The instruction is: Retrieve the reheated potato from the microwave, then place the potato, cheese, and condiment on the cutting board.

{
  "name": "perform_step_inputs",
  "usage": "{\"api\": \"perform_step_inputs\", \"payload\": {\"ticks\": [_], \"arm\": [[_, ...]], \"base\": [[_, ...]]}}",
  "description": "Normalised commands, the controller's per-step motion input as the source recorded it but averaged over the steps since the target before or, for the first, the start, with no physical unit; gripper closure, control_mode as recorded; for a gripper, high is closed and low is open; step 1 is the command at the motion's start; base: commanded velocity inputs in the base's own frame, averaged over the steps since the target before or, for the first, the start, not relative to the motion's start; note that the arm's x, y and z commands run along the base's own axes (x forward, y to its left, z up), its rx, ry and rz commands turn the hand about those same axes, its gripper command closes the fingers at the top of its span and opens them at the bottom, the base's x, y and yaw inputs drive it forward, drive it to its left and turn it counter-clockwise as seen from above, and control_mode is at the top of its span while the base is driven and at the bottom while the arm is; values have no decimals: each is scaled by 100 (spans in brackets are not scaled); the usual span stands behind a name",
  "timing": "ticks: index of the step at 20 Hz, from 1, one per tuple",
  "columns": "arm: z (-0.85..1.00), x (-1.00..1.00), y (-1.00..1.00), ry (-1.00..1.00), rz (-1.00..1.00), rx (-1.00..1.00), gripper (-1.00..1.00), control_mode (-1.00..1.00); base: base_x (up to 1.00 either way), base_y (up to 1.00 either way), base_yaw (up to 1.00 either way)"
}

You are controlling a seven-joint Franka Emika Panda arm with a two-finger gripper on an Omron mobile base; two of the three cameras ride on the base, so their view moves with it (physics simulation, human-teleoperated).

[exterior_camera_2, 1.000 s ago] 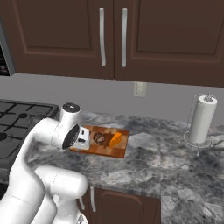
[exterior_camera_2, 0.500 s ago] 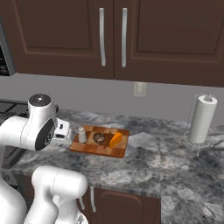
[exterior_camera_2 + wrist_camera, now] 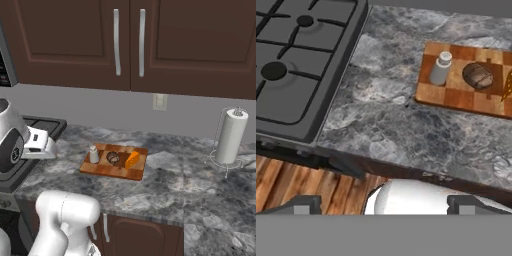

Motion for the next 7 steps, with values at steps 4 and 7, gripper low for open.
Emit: {"api": "perform_step_inputs", "payload": {"ticks": [4,7], "arm": [[50,-66,32,0,0,0,-100,-100],[48,-53,29,0,0,0,-100,-100]], "base": [[0,0,0],[0,0,0]]}}
